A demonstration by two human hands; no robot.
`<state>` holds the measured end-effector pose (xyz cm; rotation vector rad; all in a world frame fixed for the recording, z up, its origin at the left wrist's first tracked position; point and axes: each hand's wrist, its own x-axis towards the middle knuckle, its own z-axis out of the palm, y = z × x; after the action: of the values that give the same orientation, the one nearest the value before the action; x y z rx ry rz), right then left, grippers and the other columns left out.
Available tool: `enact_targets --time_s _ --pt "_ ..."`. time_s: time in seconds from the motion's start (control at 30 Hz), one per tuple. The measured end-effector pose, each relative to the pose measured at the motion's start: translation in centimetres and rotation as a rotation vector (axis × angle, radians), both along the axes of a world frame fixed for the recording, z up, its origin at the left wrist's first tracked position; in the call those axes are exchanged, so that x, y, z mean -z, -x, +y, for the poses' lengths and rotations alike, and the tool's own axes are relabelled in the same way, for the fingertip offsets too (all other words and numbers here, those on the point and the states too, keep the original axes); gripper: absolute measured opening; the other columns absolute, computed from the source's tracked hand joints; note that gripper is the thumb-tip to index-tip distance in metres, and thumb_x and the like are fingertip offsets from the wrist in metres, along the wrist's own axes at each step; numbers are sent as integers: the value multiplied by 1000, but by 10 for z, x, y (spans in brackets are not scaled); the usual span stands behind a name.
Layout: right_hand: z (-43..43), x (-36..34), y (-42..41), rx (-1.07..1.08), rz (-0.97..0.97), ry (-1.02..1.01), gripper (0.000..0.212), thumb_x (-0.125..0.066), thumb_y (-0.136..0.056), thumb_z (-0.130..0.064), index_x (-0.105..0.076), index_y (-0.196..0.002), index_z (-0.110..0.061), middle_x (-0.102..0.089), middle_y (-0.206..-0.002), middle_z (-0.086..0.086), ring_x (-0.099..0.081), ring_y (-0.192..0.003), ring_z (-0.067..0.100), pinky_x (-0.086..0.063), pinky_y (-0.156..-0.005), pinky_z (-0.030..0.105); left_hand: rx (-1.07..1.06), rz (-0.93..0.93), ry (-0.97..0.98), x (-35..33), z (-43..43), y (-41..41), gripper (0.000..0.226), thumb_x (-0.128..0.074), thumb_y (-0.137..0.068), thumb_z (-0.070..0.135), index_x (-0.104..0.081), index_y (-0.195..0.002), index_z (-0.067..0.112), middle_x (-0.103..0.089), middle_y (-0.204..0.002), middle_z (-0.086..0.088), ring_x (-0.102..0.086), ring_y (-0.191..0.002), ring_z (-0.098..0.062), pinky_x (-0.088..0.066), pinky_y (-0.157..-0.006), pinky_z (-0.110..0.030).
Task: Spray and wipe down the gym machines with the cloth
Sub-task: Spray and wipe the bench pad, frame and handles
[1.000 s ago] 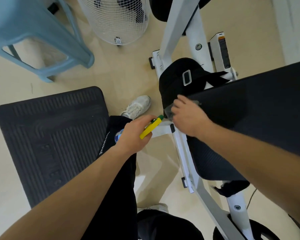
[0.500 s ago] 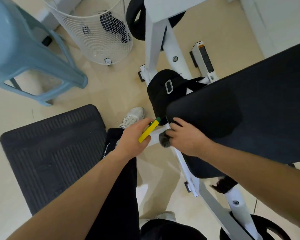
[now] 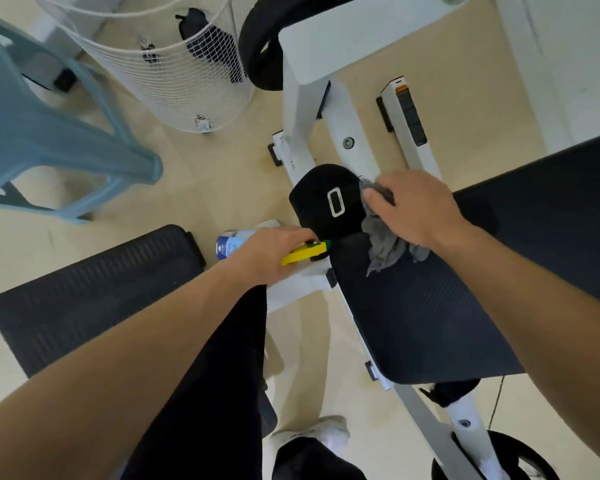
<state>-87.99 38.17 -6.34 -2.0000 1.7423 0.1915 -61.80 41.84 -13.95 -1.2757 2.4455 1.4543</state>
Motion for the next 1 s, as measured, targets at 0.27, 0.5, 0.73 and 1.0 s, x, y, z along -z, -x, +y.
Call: enact_targets --time_s 0.27,0.5,0.73,1.0 --pt "22 25 4 -169 177 94 44 -32 -97 -40 -67 -99 -13 -64 -97 8 -56 -90 31 -46 -79 43 159 -83 -28 15 -24 7 24 -62 -97 25 -64 -120 19 -67 -114 -4 -64 -100 -26 -46 -84 -35" --pt "69 64 -58 -477 165 -24 29 -46 -93 -28 -60 -117 -18 -60 -108 5 -55 -97 28 -41 -88 42 111 -52 -67 0 -22 -24 34 -56 -90 23 -65 -121 18 -67 -110 -3 -61 -91 -23 -50 -78 -41" --pt "77 81 -82 -687 279 -166 27 -46 -98 -25 -71 -99 -18 -65 -102 5 -52 -100 28 -31 -101 47 70 -128 14 -17 -34 -56 49 -67 -81 15 -59 -129 25 -67 -119 3 -66 -101 -25 -53 -79 -39" --pt "53 74 -54 -229 164 158 17 -72 -84 -34 -69 -72 -21 -65 -73 1 -58 -79 26 -45 -94 47 -2 -88 58 -19 -51 -41 58 -61 -76 11 -61 -132 26 -67 -125 8 -66 -105 -20 -47 -80 -28"
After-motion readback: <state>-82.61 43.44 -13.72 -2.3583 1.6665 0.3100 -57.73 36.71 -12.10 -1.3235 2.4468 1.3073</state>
